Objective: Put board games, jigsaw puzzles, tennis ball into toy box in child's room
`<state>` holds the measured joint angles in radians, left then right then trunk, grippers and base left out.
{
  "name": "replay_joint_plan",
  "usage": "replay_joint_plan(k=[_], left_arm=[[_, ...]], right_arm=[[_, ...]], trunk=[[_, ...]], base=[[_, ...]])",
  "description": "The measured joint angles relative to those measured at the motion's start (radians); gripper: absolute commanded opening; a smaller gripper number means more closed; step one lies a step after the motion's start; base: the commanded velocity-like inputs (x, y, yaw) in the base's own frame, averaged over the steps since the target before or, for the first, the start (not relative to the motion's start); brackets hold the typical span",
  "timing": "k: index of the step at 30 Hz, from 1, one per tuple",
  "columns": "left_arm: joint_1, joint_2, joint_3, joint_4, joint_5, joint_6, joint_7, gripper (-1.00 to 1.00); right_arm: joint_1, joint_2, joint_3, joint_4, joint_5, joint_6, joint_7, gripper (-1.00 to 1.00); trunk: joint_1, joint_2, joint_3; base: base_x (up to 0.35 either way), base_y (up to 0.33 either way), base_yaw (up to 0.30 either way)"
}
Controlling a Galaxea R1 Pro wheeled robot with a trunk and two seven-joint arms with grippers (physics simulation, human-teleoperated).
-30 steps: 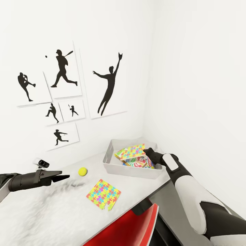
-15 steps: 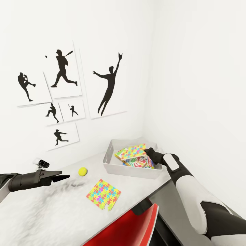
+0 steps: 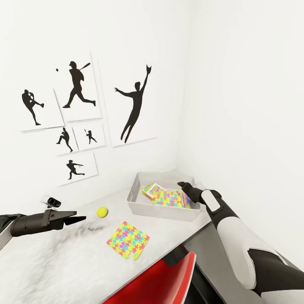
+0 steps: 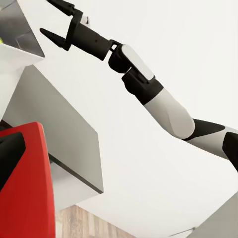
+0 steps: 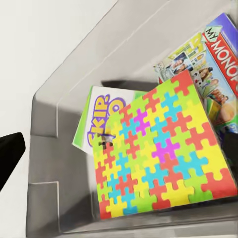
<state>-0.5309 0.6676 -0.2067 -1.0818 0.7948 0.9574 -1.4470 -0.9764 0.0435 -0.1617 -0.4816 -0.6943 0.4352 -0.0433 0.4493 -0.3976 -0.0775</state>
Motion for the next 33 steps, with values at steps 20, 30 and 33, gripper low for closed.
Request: replay_joint_plan(k=[20,30,33], left_arm=[[0.000,0.000,0.001,0.000,0.000,0.000,0.000,1.00],[0.000,0.000,0.000,0.000,-0.001,0.000,0.000,1.00],[0.000,0.000,0.001,0.000,-0.001,0.000,0.000,1.00]], right_arm=[[0.030,0.002,-0.006,-0.414,0.000,0.294,-0.014,1.00],[0.130,0.014,-0.010,-0.720,-0.021,0.489,-0.088,1.00],[0.182,0.018,-0.007,-0.841,-0.055,0.556,-0.093,1.00]], trunk=[[0.000,0.000,0.000],[0.000,0.000,0.000],[0.000,0.000,0.000]], base=[[0.000,0.000,0.000],[0.000,0.000,0.000],[0.000,0.000,0.000]])
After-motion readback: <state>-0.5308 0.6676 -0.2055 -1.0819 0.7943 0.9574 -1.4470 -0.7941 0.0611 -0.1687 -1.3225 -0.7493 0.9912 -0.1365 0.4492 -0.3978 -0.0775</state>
